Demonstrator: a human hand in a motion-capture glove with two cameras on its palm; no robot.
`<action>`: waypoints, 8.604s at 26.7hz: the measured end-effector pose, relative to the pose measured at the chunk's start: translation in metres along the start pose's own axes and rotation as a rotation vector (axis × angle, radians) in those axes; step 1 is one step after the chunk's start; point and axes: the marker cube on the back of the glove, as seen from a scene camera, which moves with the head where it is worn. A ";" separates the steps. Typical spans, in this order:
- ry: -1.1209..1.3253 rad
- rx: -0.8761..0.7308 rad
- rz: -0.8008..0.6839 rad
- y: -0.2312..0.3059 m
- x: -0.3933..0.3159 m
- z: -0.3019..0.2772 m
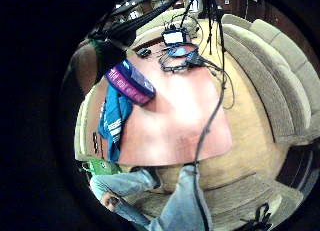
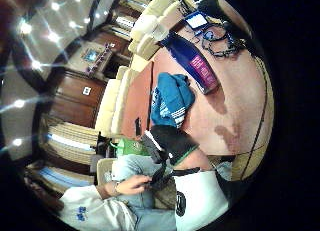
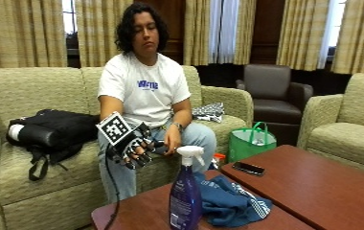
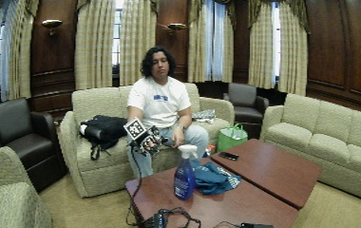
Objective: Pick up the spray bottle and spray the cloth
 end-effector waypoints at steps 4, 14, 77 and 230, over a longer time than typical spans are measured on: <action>-0.013 -0.012 0.063 -0.010 0.003 0.013; -0.165 0.109 0.032 -0.050 0.012 0.050; -0.598 -0.092 0.148 -0.173 -0.060 0.143; -0.682 -0.117 -0.299 0.004 -0.205 0.016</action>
